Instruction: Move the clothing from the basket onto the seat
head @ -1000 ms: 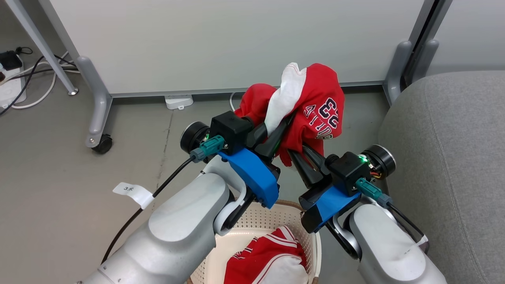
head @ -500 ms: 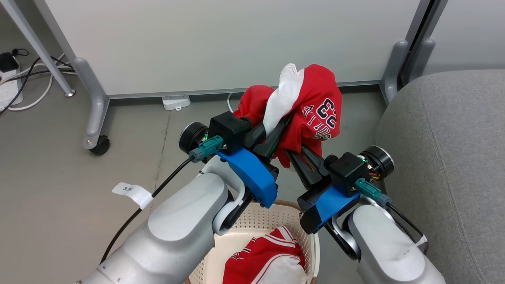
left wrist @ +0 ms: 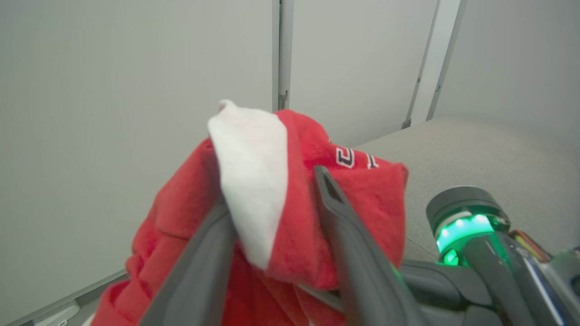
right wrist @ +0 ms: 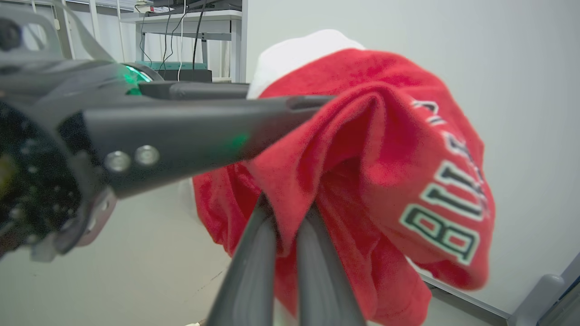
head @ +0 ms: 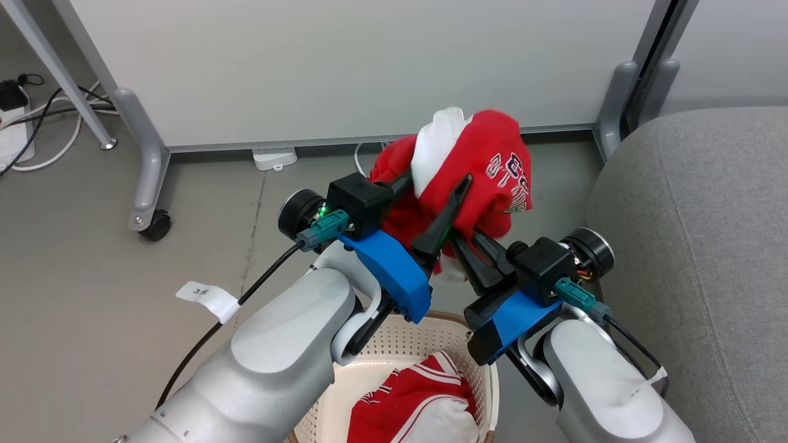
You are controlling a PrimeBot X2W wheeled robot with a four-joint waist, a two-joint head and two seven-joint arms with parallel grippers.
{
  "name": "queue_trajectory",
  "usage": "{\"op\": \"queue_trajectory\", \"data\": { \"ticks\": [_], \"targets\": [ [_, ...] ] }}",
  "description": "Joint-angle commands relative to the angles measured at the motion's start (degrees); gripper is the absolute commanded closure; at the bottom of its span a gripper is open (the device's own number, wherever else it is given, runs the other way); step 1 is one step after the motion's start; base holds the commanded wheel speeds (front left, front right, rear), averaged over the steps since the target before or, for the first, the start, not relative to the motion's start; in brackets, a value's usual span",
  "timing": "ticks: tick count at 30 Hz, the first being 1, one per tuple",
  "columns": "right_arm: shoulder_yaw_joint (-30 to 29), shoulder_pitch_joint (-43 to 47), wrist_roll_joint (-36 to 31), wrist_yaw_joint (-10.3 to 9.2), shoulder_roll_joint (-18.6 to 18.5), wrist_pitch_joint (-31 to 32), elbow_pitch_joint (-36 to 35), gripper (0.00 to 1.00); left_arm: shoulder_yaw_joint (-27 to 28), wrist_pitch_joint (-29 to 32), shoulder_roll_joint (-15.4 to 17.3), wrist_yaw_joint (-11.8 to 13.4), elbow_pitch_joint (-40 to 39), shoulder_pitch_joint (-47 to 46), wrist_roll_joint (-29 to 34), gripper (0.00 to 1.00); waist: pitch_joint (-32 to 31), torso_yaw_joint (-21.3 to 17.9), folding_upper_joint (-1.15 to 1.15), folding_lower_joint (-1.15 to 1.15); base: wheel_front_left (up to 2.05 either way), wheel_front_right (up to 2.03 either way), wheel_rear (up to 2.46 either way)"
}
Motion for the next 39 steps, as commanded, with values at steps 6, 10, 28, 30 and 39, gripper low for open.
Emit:
{"op": "queue_trajectory", "data": {
  "ticks": [6,10,28,30,39],
  "targets": [
    [0.05,0.43,0.76,0.03,0.11,-0.04,-0.11,1.00,-0.14,-0.55,0.08,0.44,0.37,-0.80,0.24,0.00,-0.01,0.05,0.00,0.00,0.00,0.00,0.00],
    [-0.28,0.94,1.08,0.03,0.11,-0.04,-0.09,1.00,-0.11,-0.65,0.27,0.65,0.22,-0.99,0.46,0.00,0.07,0.02,0.00,0.00,0.00,0.00,0.00],
    [-7.28,6.29,-1.10,0.03,-0.45,-0.04,-4.88,1.00,-0.88,-2.07,0.25,0.85,-2.27,0.56,2.82,0.00,2.60,-5.88,0.00,0.00,0.00,0.00,0.00],
    [-7.98,6.77,-1.16,0.03,-0.53,-0.04,-5.71,1.00,-0.98,-2.09,0.33,0.81,-2.42,0.51,3.10,0.00,2.99,-7.62,0.00,0.00,0.00,0.00,0.00],
    [-11.20,9.88,-1.29,0.03,-0.26,-0.04,-9.32,1.00,-1.81,-2.30,-0.13,0.27,-2.71,0.14,4.30,0.00,4.38,-14.30,0.00,0.00,0.00,0.00,0.00]
  ]
}}
